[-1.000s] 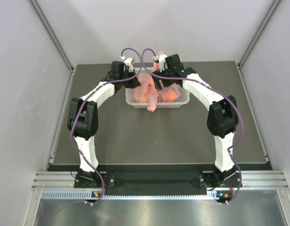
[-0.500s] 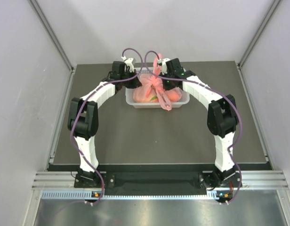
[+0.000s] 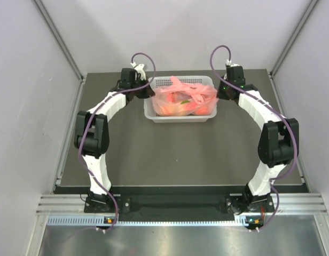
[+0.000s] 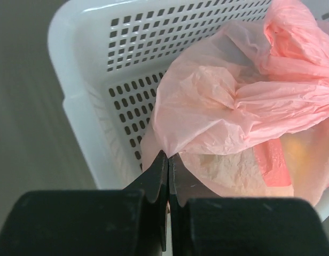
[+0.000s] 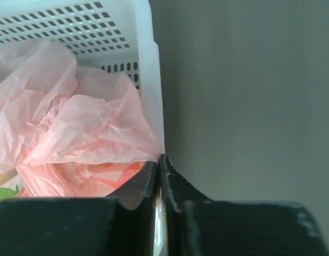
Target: Untie the knot of the plastic bag and take out the fruit
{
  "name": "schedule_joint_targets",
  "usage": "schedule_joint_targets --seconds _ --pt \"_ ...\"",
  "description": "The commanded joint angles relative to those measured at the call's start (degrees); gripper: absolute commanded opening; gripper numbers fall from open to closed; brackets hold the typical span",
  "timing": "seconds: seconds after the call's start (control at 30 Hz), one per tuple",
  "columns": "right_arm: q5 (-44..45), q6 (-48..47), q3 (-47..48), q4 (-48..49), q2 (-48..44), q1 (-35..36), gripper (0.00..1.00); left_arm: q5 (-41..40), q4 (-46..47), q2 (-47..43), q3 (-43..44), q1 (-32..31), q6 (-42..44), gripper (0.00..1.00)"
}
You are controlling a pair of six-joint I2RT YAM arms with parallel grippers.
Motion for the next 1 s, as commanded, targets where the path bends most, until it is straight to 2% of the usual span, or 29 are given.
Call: schedule_joint_targets --seconds 0.0,0.03,0.1,0.13,0.2,0.23,0.37,0.43,0.67,0.8,0.97 --pt "0.1 0.4 -0.6 3.5 -4.8 -0.4 0.09 -1.5 1.9 -4.3 0.2 1.2 1.0 0.00" --pt "-4.1 -0.8 -0.6 3.8 -5.1 -0.3 0.24 -1.2 2.0 -4.4 0.2 1.1 0.9 0.00" --pt "-6.0 -5.1 0.1 3.3 -5.9 1.4 0.37 -0.6 2.3 -4.3 0.2 1.2 0.4 0.00" --pt "-6.5 -6.5 0.8 2.3 -6.3 2.2 0.53 0.5 2.5 -4.3 0.2 1.2 0.2 0.00" --pt "-6.6 -9.3 1.6 1.4 -7.1 4.4 0.64 1.6 2.9 -4.1 0.2 1.2 -0.6 0.00" --pt "-6.8 -9.5 1.8 0.9 -7.5 4.8 0.73 2.6 3.0 -4.0 0.2 1.0 -0.7 0.00" --pt "-6.1 -8.7 2.3 0.3 -9.4 7.4 0.85 3.7 3.0 -4.4 0.0 0.8 -1.2 0.00" --pt "-2.7 -9.2 4.5 -0.3 -8.9 10.4 0.90 3.9 3.4 -4.8 -0.3 0.6 -1.4 0.00" --pt "12.0 -15.2 15.3 -3.8 -0.2 18.1 0.95 5.0 3.5 -4.9 -0.3 0.1 -2.5 0.00" --pt "15.5 -16.5 21.3 -6.9 6.2 18.6 0.91 5.1 3.5 -5.3 -0.5 0.0 -2.7 0.00" --pt "18.5 -15.8 22.6 -9.8 9.7 18.6 0.84 4.7 3.6 -5.8 -1.1 0.0 -2.5 0.00"
